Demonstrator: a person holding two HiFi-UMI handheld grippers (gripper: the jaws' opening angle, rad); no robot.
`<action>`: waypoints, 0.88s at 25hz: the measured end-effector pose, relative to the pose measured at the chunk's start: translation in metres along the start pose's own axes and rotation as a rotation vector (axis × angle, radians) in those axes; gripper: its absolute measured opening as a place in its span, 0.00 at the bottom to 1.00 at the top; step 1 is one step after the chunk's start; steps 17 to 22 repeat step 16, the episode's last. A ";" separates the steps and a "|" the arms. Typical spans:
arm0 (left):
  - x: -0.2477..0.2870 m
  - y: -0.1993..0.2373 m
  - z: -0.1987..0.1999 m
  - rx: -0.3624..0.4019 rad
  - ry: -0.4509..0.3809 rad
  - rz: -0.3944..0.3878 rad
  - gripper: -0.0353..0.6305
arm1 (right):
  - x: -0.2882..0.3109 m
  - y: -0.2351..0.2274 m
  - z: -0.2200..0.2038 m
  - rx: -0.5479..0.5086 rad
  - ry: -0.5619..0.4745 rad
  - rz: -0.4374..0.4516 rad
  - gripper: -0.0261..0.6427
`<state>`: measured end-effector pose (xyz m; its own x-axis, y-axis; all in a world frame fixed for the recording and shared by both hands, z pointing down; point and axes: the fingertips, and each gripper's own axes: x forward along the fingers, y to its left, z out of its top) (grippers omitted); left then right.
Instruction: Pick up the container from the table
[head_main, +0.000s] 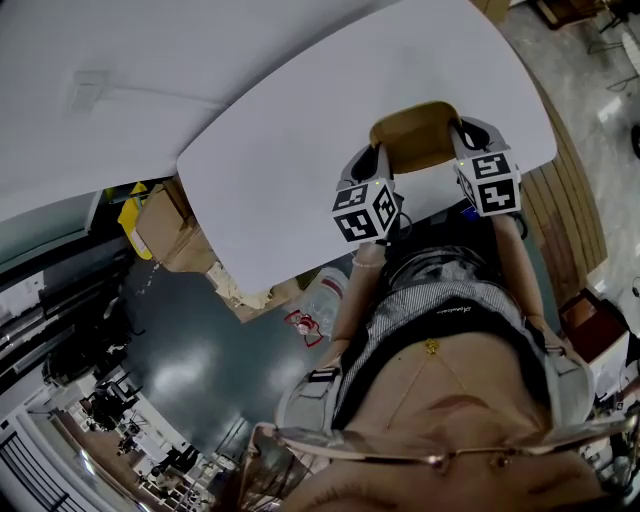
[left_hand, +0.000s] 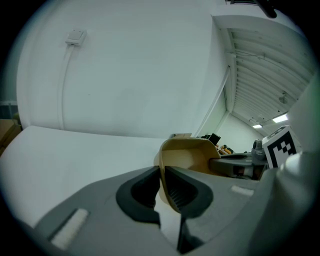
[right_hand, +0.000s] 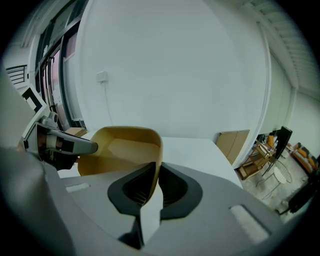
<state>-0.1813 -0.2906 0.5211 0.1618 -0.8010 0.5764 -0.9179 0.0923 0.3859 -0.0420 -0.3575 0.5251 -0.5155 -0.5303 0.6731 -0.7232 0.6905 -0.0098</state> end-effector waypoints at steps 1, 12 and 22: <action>0.001 0.000 0.000 0.000 0.002 -0.001 0.10 | 0.000 0.000 0.000 0.003 0.002 0.000 0.11; 0.009 0.000 0.000 0.004 0.016 -0.012 0.10 | 0.005 -0.005 -0.002 0.010 0.017 -0.004 0.11; 0.013 0.002 0.001 0.002 0.016 -0.011 0.10 | 0.009 -0.006 -0.002 0.009 0.019 -0.001 0.11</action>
